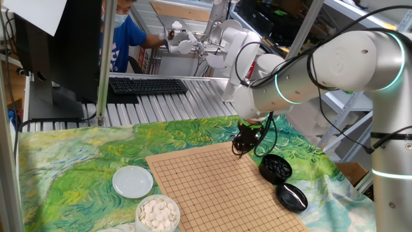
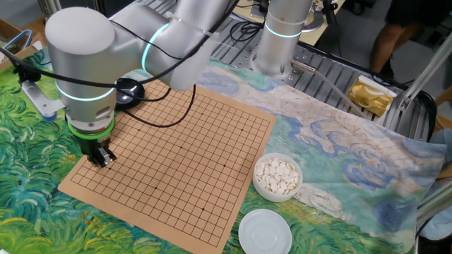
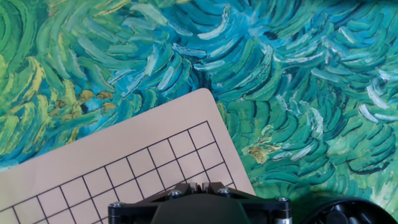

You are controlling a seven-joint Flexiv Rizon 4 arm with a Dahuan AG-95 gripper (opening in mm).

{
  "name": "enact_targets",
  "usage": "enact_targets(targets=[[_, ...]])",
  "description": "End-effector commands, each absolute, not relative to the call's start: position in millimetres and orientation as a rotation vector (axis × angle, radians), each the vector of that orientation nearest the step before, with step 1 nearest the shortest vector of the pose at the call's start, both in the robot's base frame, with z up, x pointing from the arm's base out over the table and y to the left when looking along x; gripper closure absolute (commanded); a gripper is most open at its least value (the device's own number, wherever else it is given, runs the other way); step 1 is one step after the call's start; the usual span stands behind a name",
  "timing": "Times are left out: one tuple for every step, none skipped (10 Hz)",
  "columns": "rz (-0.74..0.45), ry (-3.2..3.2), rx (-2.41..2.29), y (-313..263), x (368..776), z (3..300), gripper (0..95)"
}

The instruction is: Play the first move as black on the 3-4 point in the upper right corner of the Go board

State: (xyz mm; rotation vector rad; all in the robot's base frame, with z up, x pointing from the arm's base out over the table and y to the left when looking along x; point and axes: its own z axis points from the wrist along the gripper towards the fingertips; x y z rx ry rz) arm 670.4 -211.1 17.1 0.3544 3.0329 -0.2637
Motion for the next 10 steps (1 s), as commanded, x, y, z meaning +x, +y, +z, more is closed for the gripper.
enact_targets(targets=[[-0.278,3.028,0.345,-211.4,669.8,17.3,95.0],[-0.278,3.028,0.345,-211.4,669.8,17.3,95.0],[-0.281,3.026,0.347,-211.4,669.8,17.3,95.0],[-0.280,3.026,0.349,-211.4,669.8,17.2,95.0],[-0.282,3.025,0.349,-211.4,669.8,17.1,95.0],[-0.283,3.025,0.350,-211.3,669.8,17.1,95.0],[-0.289,3.023,0.351,-211.3,669.8,17.1,95.0],[-0.290,3.023,0.355,-211.1,669.8,17.1,95.0],[-0.292,3.022,0.361,-210.7,669.8,16.9,95.0],[-0.292,3.021,0.366,-210.2,669.5,16.6,95.0]])
